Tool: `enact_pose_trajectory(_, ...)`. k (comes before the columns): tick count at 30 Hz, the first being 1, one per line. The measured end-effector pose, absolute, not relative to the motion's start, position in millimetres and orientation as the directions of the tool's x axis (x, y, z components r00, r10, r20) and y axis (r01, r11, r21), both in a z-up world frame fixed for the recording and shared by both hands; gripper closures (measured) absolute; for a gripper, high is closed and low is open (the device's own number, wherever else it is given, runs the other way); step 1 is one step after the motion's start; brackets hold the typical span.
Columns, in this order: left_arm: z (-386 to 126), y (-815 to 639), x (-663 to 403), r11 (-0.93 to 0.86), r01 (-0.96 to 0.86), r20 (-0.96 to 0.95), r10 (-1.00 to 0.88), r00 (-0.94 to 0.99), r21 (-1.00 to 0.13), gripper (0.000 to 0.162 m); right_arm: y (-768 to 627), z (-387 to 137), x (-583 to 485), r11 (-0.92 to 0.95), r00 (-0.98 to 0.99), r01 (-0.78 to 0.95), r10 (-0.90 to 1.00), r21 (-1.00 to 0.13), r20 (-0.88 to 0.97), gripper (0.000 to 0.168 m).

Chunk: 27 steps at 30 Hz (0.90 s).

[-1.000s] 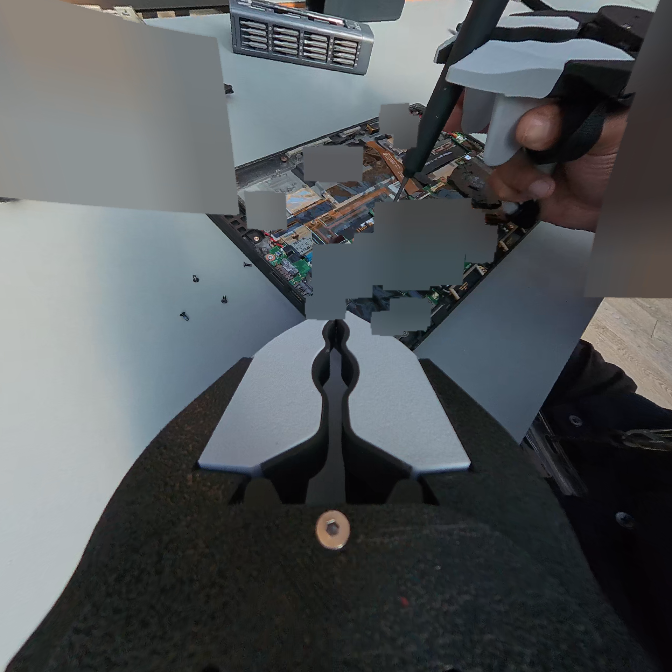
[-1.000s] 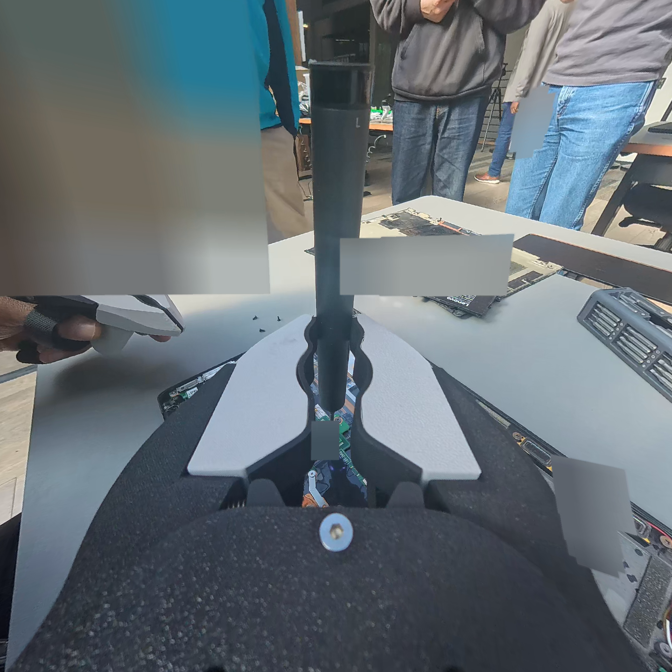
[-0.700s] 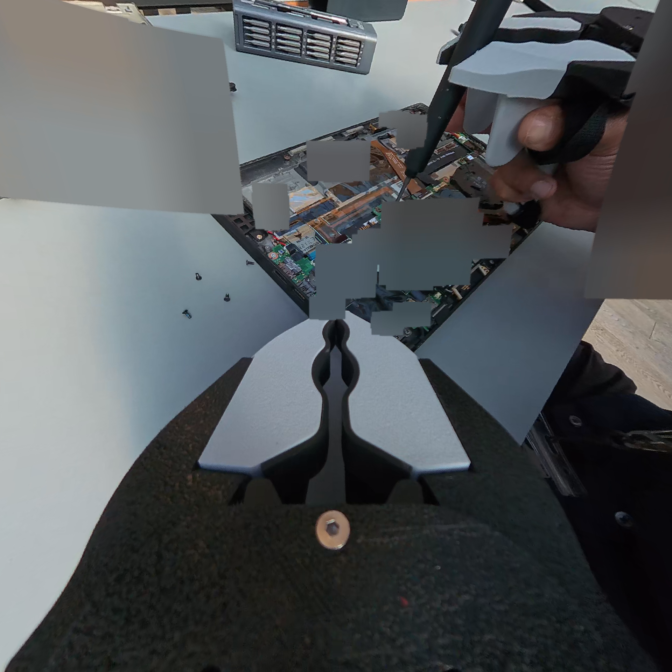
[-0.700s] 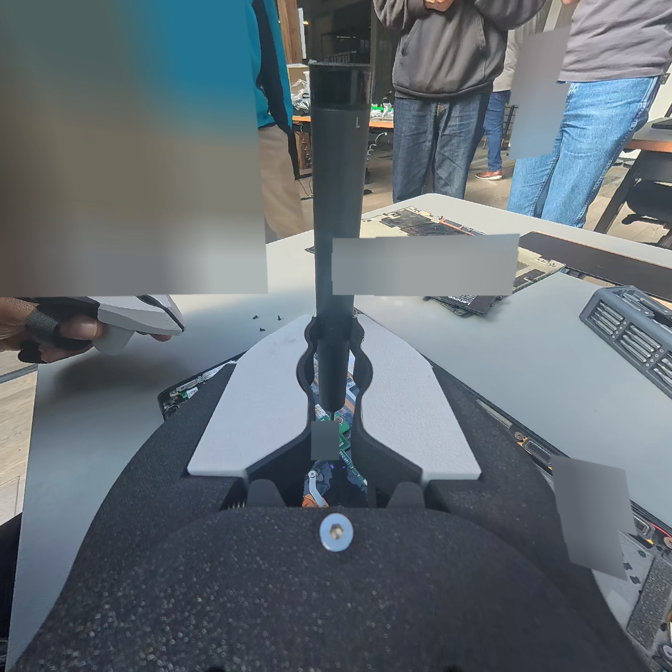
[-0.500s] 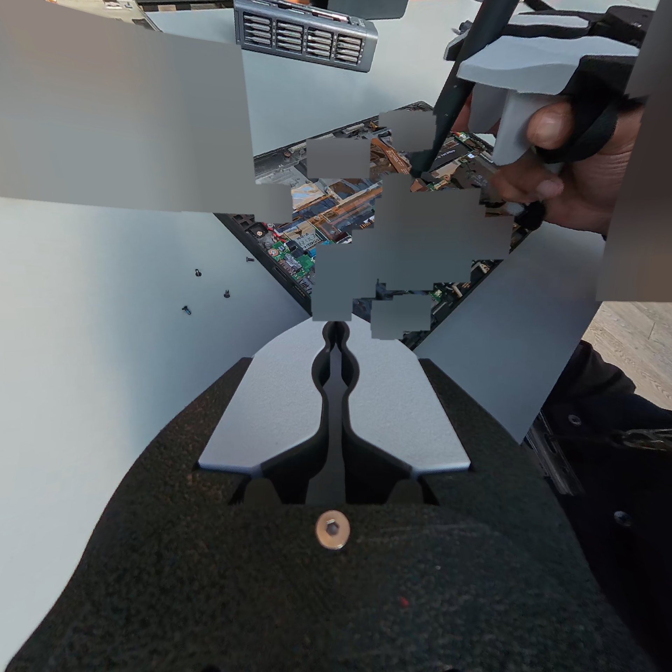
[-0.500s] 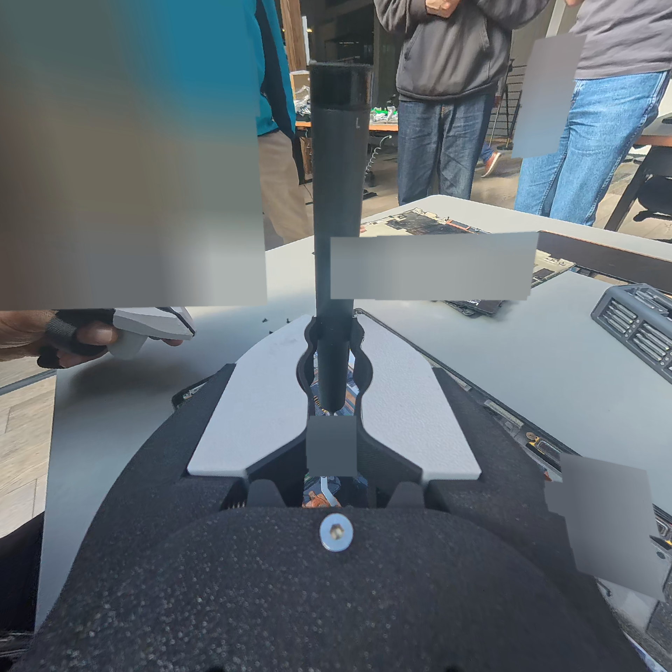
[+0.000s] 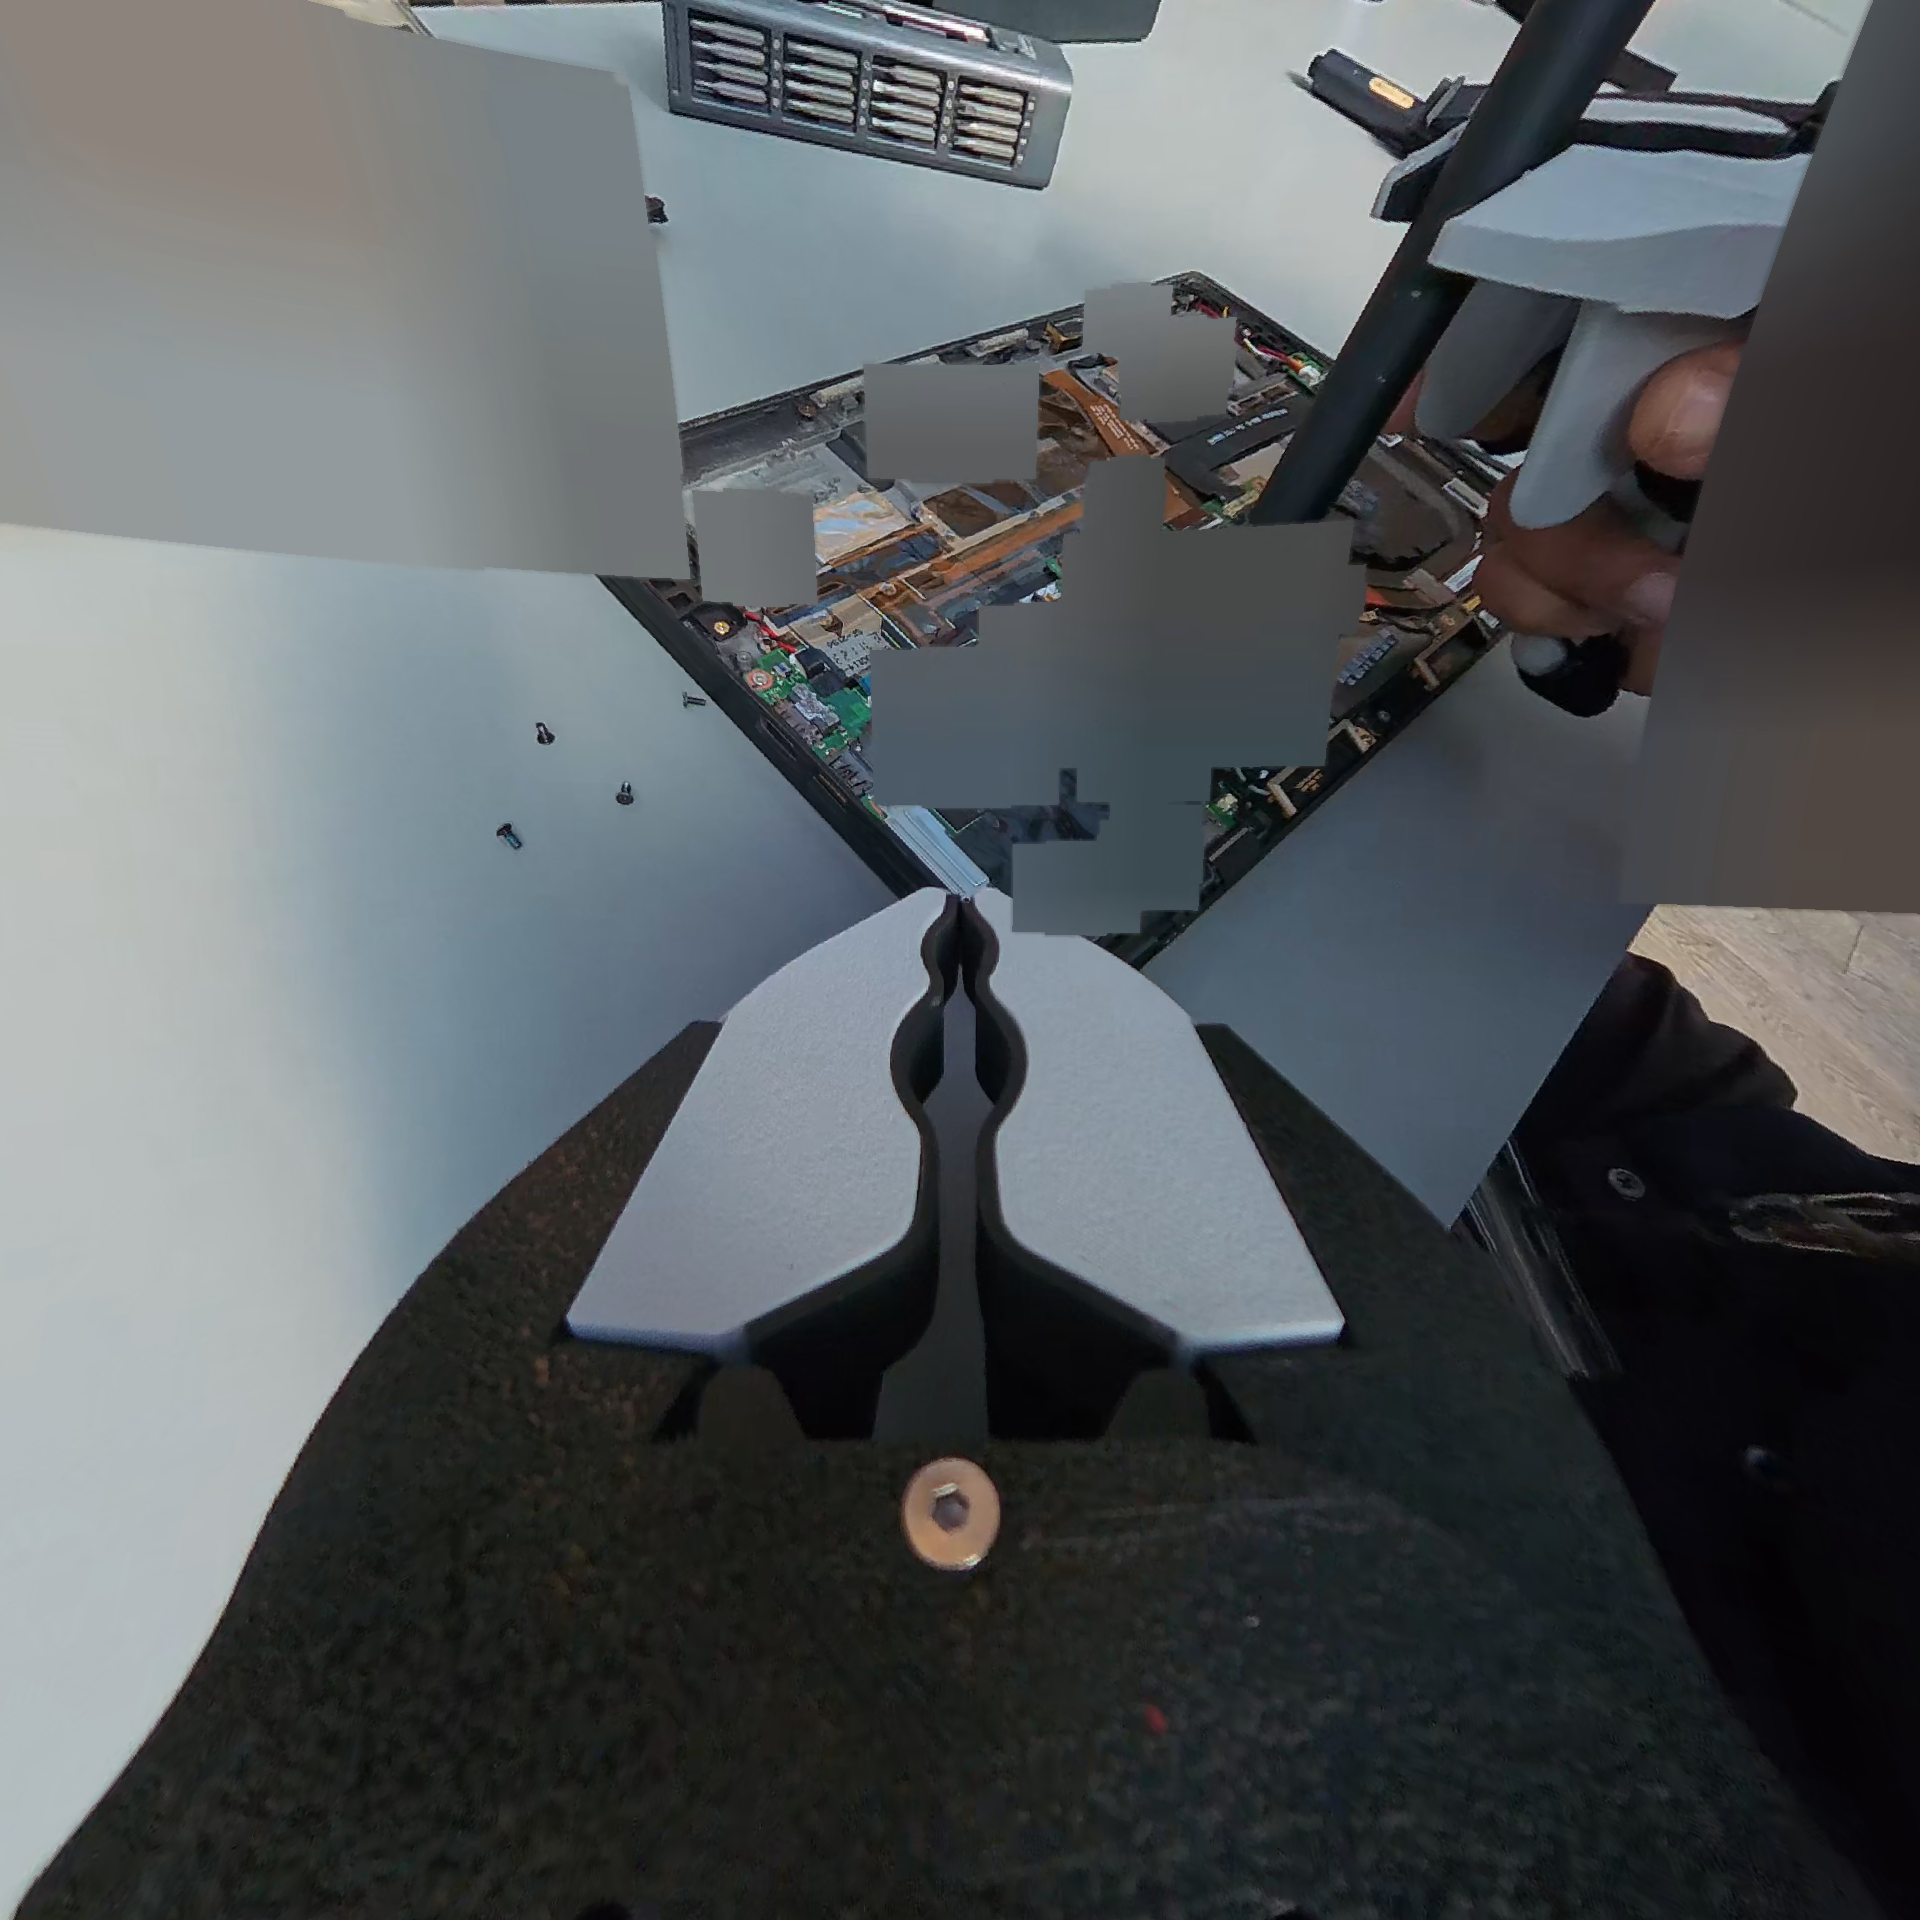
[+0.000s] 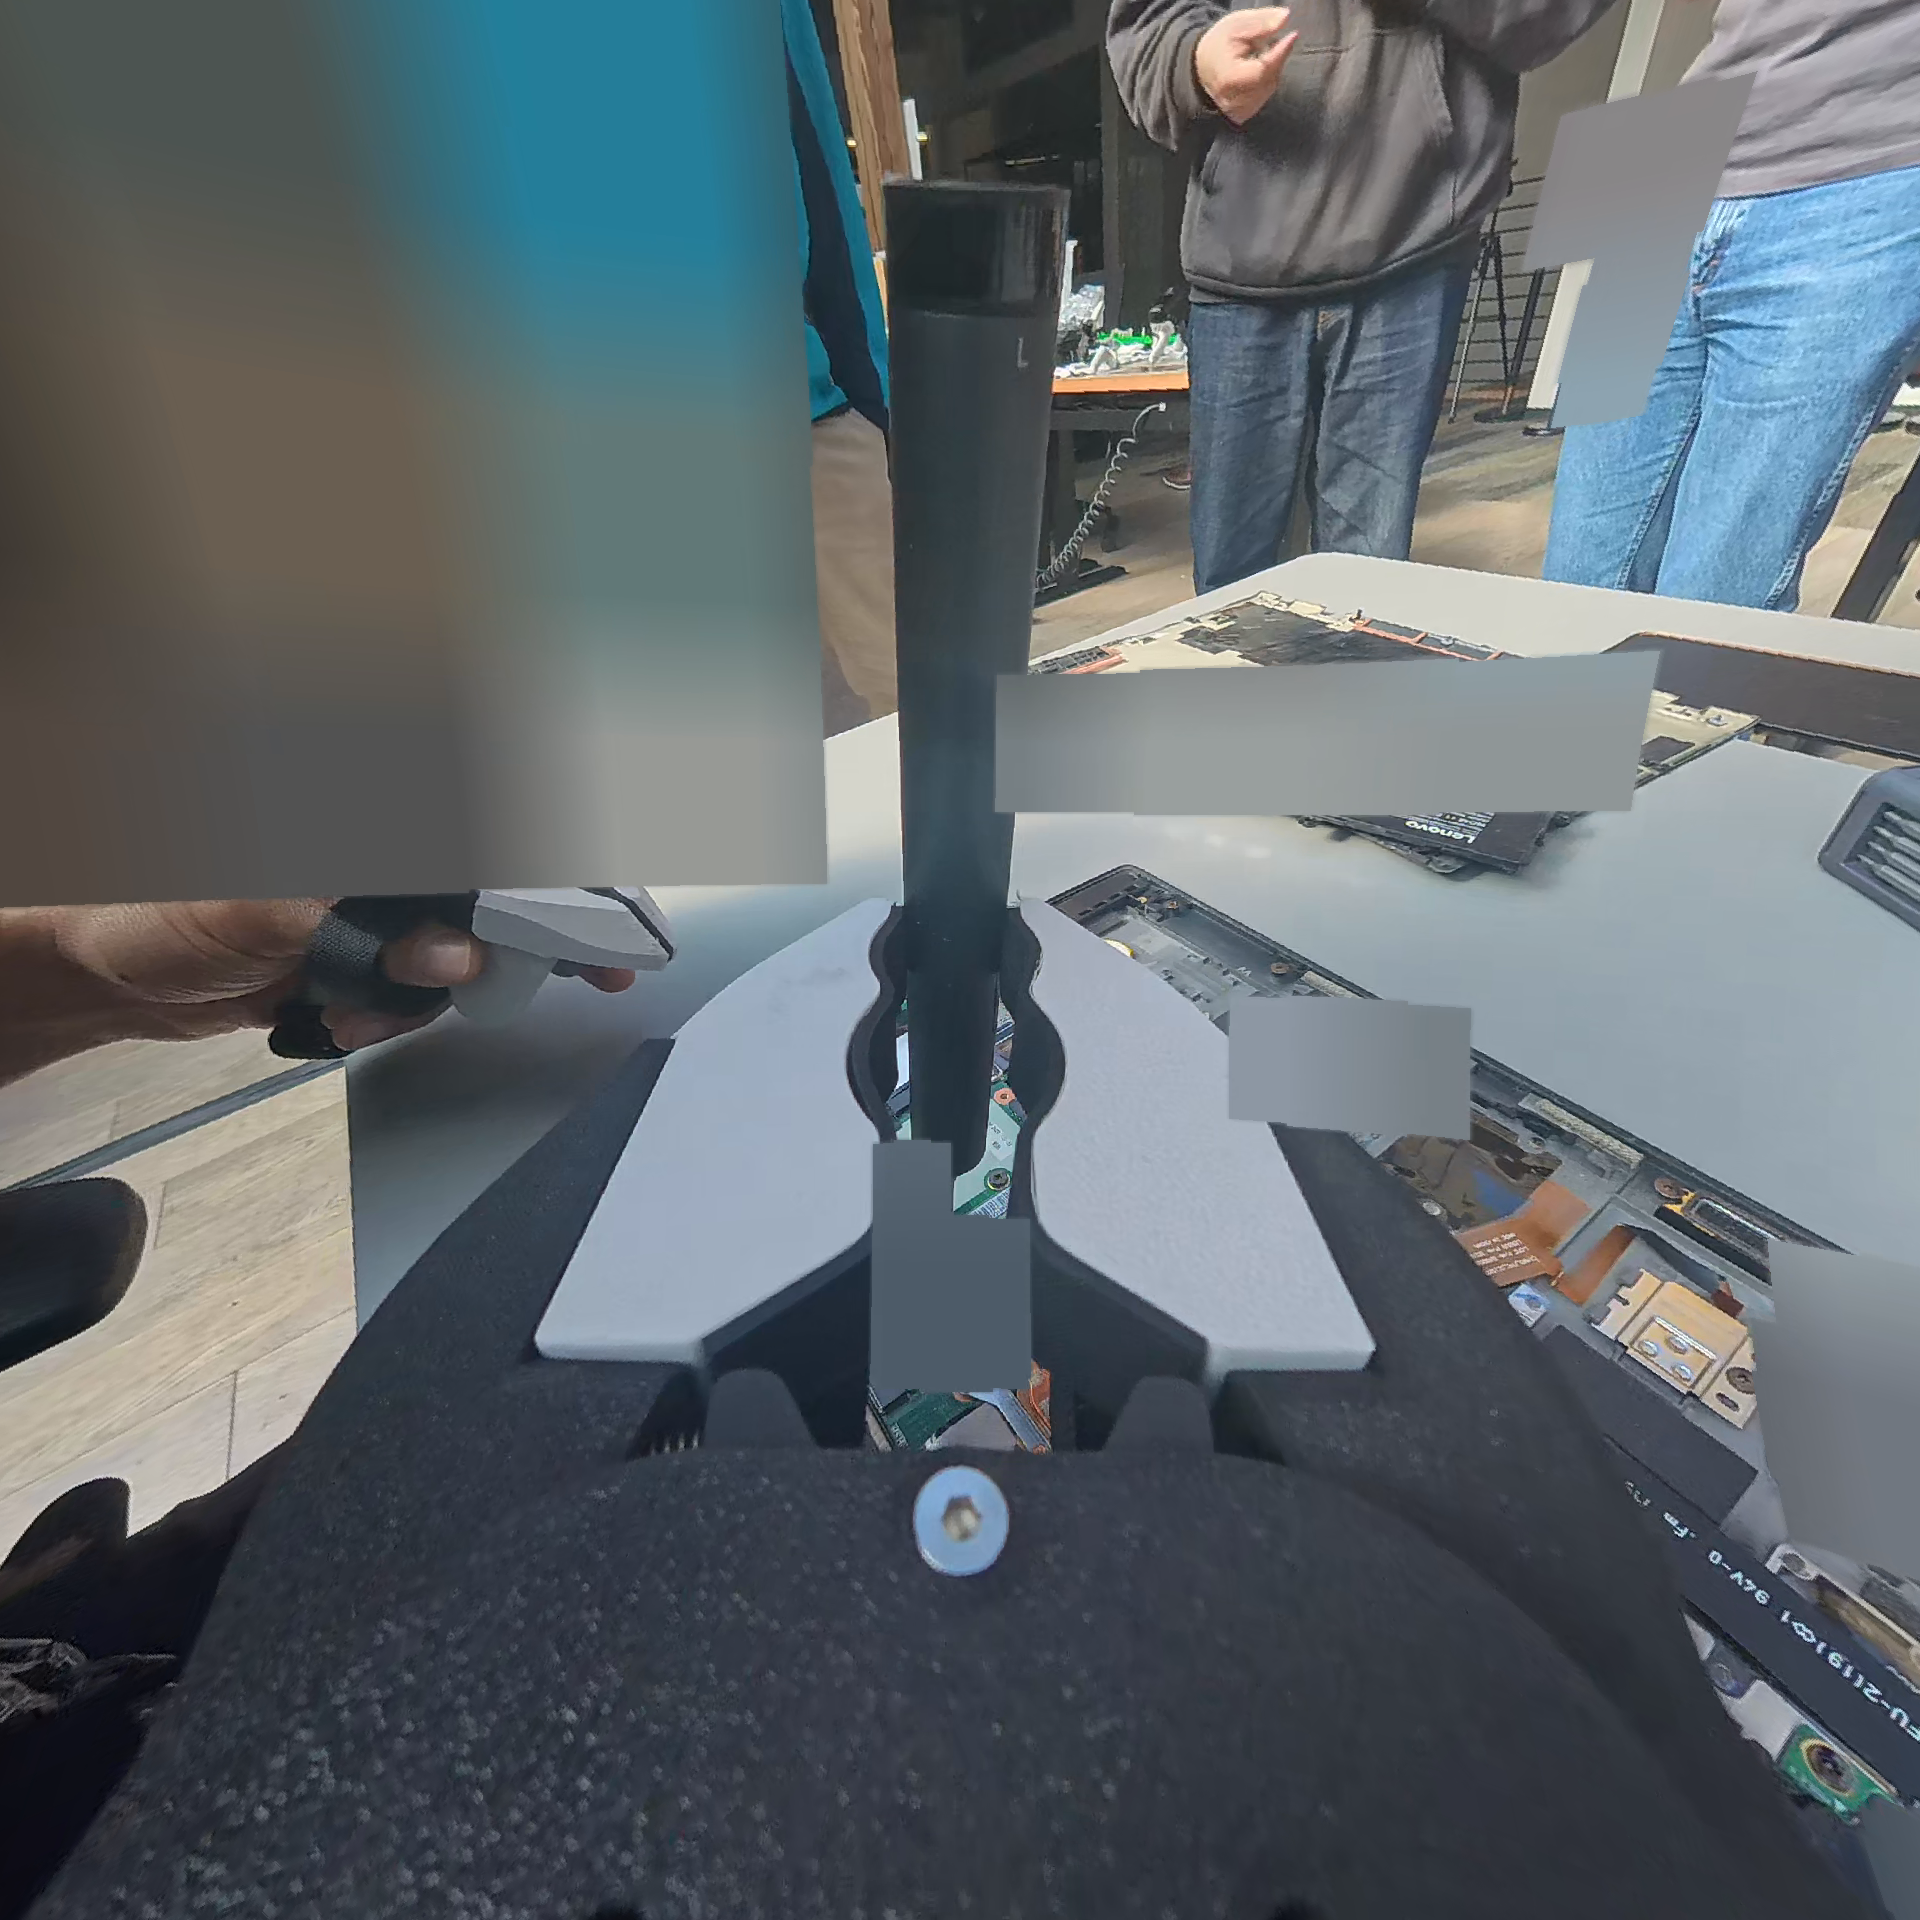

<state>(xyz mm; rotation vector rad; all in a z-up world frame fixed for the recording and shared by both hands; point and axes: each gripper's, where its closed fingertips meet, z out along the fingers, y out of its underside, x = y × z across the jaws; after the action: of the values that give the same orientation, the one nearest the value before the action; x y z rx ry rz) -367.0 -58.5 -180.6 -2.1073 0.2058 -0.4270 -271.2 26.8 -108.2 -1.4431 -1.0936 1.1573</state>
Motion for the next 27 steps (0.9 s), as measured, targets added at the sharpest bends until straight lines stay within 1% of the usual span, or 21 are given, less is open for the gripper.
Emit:
enact_pose_trajectory(10, -180, -66, -366, -0.542, 0.016, 0.216, -0.308, 0.927, -0.840, 0.162, 25, -106, -262, -0.137, 0.178, 0.064, 0.976, -0.989, -0.123, 0.152)
enact_pose_trajectory(27, -181, -69, -364, -0.554, 0.017, 0.219, -0.301, 0.928, -0.832, 0.162, 17, -107, -238, -0.203, 0.211, 0.004, 0.957, -0.979, -0.197, 0.152)
